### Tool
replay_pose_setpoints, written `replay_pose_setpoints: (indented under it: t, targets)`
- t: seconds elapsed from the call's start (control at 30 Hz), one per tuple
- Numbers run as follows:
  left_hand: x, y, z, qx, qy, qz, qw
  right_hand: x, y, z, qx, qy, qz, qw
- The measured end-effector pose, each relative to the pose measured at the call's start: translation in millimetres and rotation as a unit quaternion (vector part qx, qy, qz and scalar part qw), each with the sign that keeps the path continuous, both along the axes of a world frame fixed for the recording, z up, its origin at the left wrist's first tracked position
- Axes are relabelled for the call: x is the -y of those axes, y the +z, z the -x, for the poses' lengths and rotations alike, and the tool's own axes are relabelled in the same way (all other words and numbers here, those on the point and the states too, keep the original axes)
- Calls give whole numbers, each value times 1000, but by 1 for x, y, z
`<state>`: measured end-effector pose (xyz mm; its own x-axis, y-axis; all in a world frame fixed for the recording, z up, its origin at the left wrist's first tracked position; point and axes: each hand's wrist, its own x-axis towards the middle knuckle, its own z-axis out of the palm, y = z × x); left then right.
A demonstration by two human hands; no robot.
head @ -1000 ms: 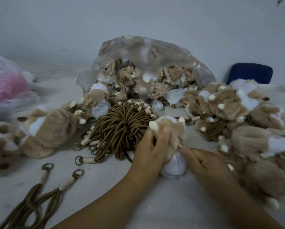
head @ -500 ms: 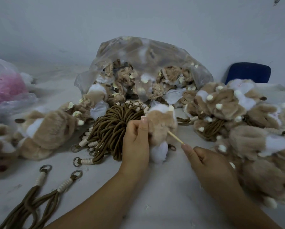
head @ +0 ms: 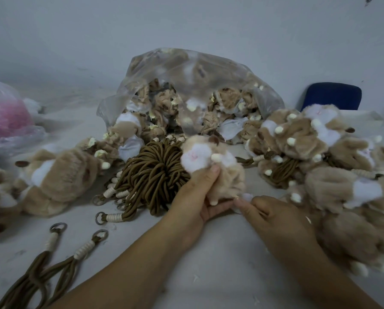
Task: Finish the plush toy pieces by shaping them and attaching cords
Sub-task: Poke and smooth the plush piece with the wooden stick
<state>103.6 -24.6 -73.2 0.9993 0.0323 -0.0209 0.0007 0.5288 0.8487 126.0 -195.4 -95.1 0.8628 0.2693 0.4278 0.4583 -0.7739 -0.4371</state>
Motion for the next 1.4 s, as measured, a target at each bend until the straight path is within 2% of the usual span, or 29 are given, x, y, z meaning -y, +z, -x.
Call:
replay_pose_setpoints:
  t: [0.1, 0.2, 0.4, 0.63, 0.7, 0.77, 0.83, 0.9, 0.97, 1.03, 1.07, 1.1, 1.2, 1.23, 1.3, 1.4]
  targets:
    - [-3, -1, -2, -21, 25, 52, 998, -2, 2, 3, -11, -1, 35, 999]
    - [3, 0, -1, 8, 51, 82, 995, -6, 6, 7, -16, -4, 33, 999]
    - [-4, 5, -2, 19, 66, 132, 989, -2, 5, 3, -32, -31, -27, 999]
    - [2, 1, 0, -30, 18, 160, 986, -4, 1, 3, -52, -16, -125, 991]
    - [0, 2, -1, -49, 35, 125, 990, -4, 2, 3, -54, -14, -121, 991]
    - [-2, 2, -1, -65, 97, -21, 993, -4, 2, 3, -67, -19, -111, 991]
    - [-6, -1, -1, -38, 194, -216, 956, -1, 2, 0, -75, -28, -116, 990]
    - [-8, -3, 1, 41, 278, -362, 889, 1, 3, -1, -74, -34, -125, 989]
    - [-6, -4, 5, 147, 346, -464, 802, 1, 3, 0, -71, -36, -124, 989]
    - [-2, -6, 6, 235, 375, -532, 722, 0, 3, 0, -52, -33, -103, 993]
    - [0, -8, 6, 255, 367, -555, 702, 1, 4, 0, -44, -33, -91, 994]
    - [-1, -8, 6, 250, 347, -564, 707, 1, 4, 0, -39, -34, -77, 996]
    - [-8, -5, 6, 183, 268, -528, 785, 3, 2, -3, -21, -34, -26, 999]
    - [-11, -6, 4, 170, 266, -511, 799, 3, 1, -4, -18, -29, -14, 999]
    - [-13, -6, 1, 160, 272, -490, 813, 2, 2, -3, -16, -19, 6, 1000]
    - [-11, -6, 2, 164, 247, -506, 810, 2, 4, 1, -18, -9, 33, 999]
